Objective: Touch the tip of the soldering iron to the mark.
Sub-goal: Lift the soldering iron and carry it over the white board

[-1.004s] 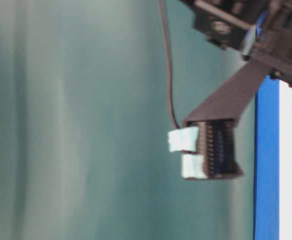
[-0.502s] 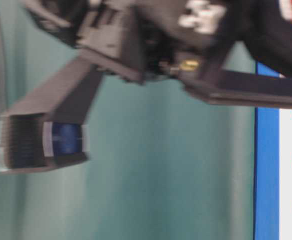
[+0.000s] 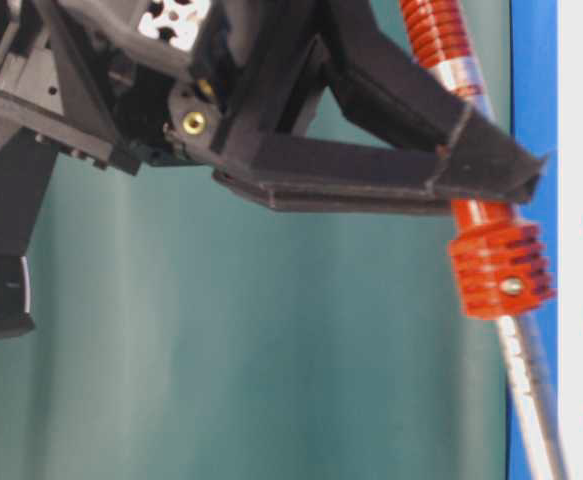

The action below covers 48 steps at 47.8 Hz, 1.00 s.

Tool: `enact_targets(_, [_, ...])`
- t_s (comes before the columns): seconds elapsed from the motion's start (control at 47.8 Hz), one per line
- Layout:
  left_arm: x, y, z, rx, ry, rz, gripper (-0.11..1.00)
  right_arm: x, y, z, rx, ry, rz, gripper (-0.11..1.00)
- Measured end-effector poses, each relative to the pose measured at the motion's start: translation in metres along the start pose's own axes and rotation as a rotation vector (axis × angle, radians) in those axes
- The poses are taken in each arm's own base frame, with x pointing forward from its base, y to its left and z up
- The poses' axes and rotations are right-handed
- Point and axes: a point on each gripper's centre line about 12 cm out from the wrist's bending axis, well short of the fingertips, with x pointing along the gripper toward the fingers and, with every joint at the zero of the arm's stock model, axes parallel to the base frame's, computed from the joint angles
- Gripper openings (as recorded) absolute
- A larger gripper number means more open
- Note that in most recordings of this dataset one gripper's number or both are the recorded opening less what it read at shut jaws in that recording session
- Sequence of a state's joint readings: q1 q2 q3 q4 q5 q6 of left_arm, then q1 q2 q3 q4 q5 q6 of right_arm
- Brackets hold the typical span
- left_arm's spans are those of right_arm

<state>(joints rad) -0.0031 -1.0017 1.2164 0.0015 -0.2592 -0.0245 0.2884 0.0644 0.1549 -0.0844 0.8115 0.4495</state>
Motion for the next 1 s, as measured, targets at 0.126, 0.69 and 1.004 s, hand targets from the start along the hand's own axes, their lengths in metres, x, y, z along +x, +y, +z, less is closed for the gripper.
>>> enact_targets(0.126, [0.0,0.0,-0.001,0.0,0.002,0.0,0.02,-0.008,-0.018,0.006,0.007,-0.019,-0.02,0.06])
enact_targets(0.69, [0.0,0.0,0.0,0.0,-0.002,0.0,0.02,-0.025,-0.156,0.019,-0.026,-0.008,-0.197,0.06])
enact_targets(1.004, [0.0,0.0,-0.001,0.0,0.002,0.0,0.02,-0.033,-0.199,0.022,-0.03,-0.021,-0.237,0.06])
